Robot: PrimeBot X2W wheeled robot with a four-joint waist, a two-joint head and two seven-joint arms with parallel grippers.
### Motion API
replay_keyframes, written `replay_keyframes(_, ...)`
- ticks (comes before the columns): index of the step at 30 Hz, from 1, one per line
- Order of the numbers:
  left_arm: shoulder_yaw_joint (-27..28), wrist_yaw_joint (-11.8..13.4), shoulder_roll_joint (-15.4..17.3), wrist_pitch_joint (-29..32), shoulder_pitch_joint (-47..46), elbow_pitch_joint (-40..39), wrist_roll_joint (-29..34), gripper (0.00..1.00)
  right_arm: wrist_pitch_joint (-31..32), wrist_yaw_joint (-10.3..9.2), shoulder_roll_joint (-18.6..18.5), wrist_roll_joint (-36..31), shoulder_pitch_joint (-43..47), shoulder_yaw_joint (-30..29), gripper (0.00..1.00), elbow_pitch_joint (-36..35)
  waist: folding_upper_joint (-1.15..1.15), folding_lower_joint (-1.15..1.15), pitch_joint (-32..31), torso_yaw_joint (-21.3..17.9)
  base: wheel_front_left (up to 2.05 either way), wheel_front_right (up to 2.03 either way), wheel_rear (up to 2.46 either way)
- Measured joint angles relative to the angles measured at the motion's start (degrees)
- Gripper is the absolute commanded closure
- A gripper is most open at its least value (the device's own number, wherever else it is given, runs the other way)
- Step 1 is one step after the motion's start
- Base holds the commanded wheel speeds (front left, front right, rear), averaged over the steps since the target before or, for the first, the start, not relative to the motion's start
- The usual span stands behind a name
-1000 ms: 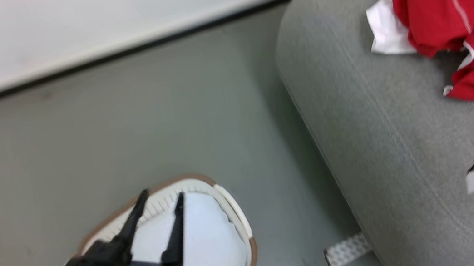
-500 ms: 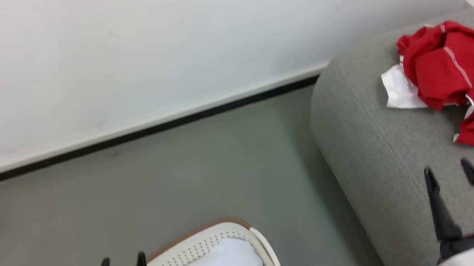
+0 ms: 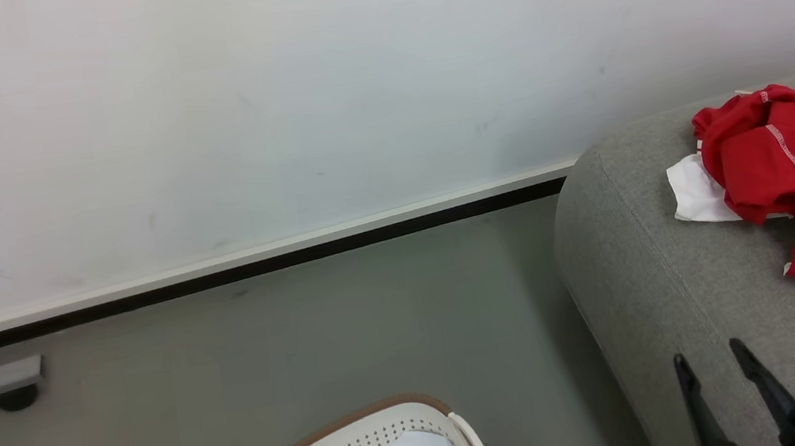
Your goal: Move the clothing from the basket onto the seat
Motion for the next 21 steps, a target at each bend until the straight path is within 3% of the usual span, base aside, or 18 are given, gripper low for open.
replay_keyframes(21, 1.11, -2.12, -1.51, 0.00, 0.09, 1.60, 1.53, 0.00, 0.00, 0.00, 0.00, 2.05, -2.44, 2.94, 0.00, 4.77, 0.00, 0.01, -0.30, 3.75, 0.00, 0.00, 0.00)
